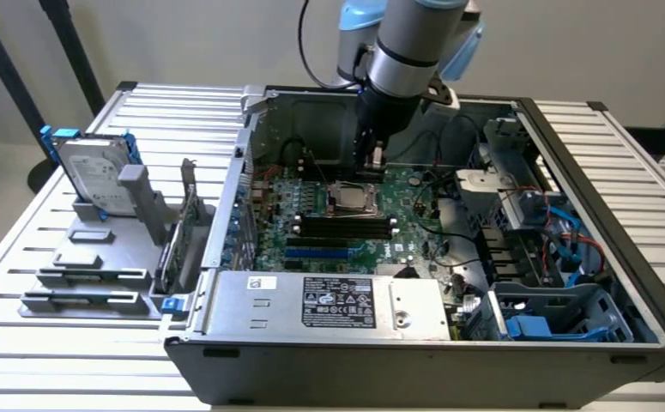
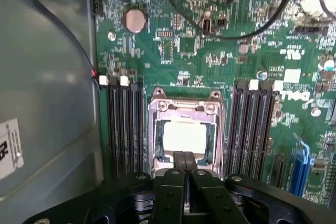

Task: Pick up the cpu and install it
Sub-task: 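Close the cpu cover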

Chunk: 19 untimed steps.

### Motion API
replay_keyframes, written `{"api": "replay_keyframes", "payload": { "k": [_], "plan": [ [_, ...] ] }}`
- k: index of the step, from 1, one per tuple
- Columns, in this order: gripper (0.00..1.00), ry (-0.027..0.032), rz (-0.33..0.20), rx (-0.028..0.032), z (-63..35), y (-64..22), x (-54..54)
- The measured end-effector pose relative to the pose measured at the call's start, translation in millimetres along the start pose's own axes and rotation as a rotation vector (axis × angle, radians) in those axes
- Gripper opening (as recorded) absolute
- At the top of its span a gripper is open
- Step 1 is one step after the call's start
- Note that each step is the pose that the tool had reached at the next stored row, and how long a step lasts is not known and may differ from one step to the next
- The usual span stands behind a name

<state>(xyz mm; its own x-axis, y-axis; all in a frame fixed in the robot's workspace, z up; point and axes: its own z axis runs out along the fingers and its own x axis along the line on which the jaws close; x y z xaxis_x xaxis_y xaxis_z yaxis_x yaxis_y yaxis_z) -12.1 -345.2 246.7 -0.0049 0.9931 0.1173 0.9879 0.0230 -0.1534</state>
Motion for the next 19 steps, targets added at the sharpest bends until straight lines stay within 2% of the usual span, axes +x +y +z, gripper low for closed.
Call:
{"api": "replay_keyframes", "payload": {
  "k": [2,3,4,8,9,10,12,14,19],
  "plan": [
    [0.11,0.0008,0.0,0.006,1.3,-4.5,0.0],
    [0.11,0.0018,0.0,0.0126,1.5,-6.3,-0.1],
    [0.11,0.0036,0.001,0.0239,1.7,-7.2,0.0],
    [0.11,0.0126,0.007,0.0837,2.0,-9.0,0.0],
    [0.11,0.0146,0.008,0.0954,1.9,-9.0,-0.1],
    [0.11,0.016,0.009,0.1037,2.1,-9.0,-0.1],
    [0.11,0.0174,0.009,0.112,3.4,-8.8,-0.4],
    [0.11,0.0176,0.01,0.1157,5.6,-8.5,-1.0],
    [0.11,0.0175,0.01,0.1167,14.4,-7.2,-2.5]
  ]
}}
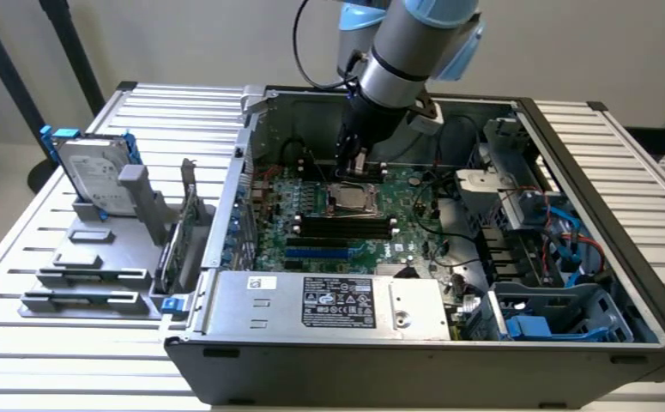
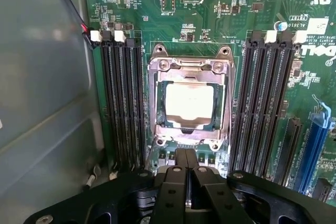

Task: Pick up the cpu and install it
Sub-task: 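Close the cpu cover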

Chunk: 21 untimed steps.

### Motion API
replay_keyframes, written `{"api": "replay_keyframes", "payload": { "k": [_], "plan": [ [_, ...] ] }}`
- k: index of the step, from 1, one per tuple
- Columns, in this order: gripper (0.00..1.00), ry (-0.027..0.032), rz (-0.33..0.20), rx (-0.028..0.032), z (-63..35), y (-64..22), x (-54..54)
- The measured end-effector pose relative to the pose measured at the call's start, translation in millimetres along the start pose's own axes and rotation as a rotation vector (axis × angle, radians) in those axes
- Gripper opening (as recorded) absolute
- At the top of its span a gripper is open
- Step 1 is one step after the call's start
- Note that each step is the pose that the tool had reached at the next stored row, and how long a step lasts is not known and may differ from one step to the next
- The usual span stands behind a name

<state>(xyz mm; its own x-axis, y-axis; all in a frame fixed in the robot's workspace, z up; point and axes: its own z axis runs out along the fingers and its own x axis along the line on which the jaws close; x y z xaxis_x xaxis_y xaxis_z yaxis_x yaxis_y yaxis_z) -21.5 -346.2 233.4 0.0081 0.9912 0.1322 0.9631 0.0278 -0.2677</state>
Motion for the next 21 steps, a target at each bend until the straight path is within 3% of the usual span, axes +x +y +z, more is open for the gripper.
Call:
{"api": "replay_keyframes", "payload": {
  "k": [11,21],
  "plan": [
    [0.11,0.0002,0.0,0.0,20.8,-1.0,-2.4],
    [0.11,0.0031,-0.001,0.0001,32.2,1.9,-3.3]
  ]
}}
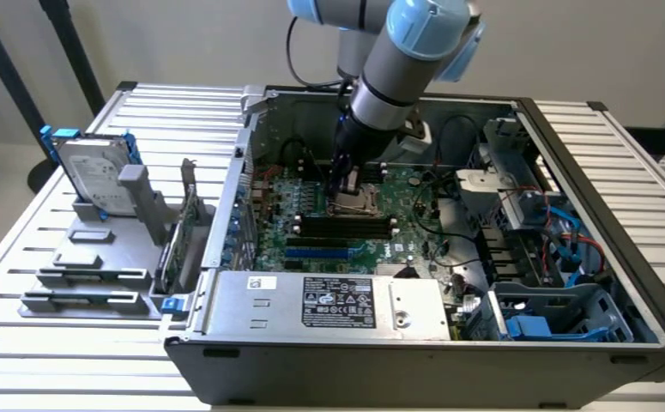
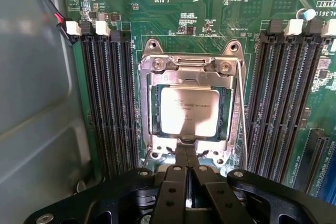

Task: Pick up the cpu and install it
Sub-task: 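Close the cpu cover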

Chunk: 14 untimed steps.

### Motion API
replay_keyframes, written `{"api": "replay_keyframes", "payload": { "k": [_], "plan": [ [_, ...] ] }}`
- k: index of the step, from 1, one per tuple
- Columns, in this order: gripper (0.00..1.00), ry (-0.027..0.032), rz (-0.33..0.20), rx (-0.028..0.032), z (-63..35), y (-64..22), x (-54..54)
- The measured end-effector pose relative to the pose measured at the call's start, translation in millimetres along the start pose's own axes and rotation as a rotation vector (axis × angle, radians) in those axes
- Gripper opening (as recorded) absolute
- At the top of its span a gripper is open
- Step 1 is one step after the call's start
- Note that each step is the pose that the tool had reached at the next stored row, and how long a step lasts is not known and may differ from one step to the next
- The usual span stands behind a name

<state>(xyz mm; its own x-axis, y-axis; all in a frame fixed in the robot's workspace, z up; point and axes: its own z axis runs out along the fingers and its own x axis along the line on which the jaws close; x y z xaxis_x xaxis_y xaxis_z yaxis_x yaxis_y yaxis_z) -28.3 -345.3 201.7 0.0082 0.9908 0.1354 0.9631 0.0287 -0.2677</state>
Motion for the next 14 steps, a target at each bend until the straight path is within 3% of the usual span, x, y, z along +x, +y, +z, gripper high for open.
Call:
{"api": "replay_keyframes", "payload": {
  "k": [6,14],
  "plan": [
    [0.11,0.001,0.0,0.0003,2.0,0.0,-0.2],
    [0.11,0.0164,-0.004,0.0016,-3.9,-11.8,-2.2]
  ]
}}
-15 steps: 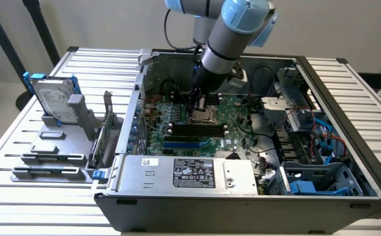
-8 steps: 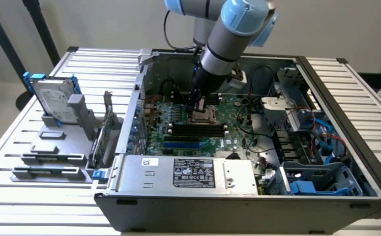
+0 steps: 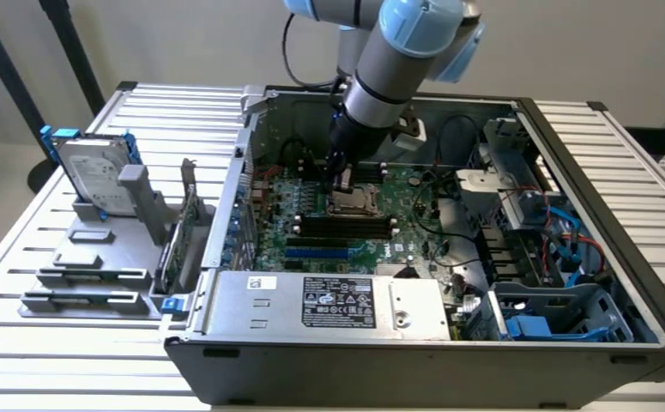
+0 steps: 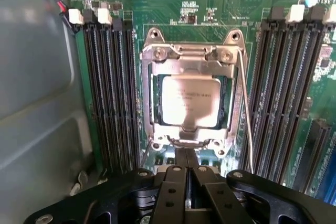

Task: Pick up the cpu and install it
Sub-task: 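Close the cpu cover, then install the first cpu locking lever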

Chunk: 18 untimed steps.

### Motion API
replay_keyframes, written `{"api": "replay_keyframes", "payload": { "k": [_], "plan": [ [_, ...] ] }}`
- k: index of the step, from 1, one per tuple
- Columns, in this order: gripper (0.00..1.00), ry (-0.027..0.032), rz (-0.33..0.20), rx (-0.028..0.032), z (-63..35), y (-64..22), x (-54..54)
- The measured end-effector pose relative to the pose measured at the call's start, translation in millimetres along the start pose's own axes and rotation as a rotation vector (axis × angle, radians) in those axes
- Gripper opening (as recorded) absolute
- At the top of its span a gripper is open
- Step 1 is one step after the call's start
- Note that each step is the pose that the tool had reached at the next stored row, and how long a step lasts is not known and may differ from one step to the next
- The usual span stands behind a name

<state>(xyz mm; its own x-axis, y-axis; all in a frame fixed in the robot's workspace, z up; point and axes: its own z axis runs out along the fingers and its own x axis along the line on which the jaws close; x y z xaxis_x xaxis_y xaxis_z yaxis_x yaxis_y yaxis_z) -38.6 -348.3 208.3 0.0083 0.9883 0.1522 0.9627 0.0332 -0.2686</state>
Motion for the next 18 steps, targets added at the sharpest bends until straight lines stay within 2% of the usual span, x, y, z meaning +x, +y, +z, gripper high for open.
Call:
{"api": "replay_keyframes", "payload": {
  "k": [6,9,18],
  "plan": [
    [0.11,0.0109,-0.003,0.0002,-2.4,-17.1,-7.3],
    [0.11,0.0124,-0.003,0.0003,-3.0,-17.4,-7.3],
    [0.11,0.0124,-0.003,0.0003,-3.0,-17.5,-7.4]
  ]
}}
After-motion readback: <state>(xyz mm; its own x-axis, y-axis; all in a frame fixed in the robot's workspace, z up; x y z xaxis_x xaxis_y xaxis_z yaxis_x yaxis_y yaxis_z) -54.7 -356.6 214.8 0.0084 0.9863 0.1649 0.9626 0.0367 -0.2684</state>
